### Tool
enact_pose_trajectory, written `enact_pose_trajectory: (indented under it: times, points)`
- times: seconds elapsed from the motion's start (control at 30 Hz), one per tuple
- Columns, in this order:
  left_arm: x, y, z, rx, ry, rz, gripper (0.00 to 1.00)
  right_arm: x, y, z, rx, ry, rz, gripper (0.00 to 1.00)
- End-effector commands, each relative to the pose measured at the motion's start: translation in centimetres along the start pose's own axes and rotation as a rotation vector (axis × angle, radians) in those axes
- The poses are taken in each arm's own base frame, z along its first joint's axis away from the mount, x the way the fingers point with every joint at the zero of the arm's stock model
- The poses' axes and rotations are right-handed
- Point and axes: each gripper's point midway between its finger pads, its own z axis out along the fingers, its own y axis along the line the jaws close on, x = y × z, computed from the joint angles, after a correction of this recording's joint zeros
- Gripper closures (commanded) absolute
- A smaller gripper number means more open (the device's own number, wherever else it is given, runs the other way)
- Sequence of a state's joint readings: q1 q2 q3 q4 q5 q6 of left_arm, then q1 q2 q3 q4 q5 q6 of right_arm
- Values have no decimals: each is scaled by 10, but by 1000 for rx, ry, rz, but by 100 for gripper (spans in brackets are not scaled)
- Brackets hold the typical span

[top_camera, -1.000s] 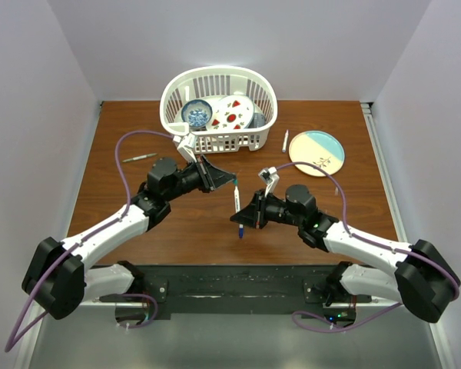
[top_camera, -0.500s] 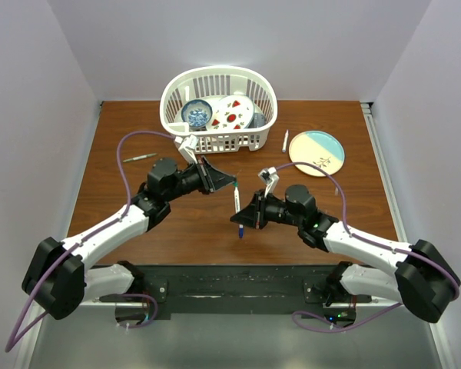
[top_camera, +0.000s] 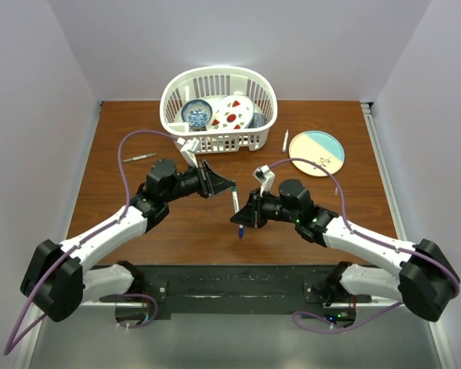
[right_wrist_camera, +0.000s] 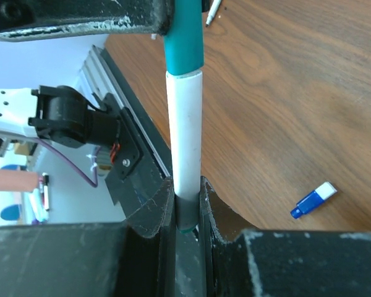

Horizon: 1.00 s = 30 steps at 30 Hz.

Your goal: Insert the pens into the pen caps

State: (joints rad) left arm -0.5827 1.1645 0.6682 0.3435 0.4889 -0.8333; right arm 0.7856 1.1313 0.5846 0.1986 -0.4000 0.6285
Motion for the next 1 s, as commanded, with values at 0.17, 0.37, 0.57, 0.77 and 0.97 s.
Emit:
enact_pose_trajectory:
  times: [0.17,0.37,0.57,0.77,0.97]
  points:
    - [5,-43,-19,168,27,115,41,-41,49,-17,-171,-126,-134,100]
    - [-8,-74,-31,304,-57,193,31,-36,73,-33,-286,-123,-115,100]
    - [-18,-100,-37,422,-90,213,32,-33,84,-42,-342,-118,-110,100]
    - [-24,-106,-35,449,-102,203,34,-29,88,-45,-371,-115,-100,100]
    - [-27,-104,-29,448,-104,185,39,-27,90,-48,-381,-108,-103,100]
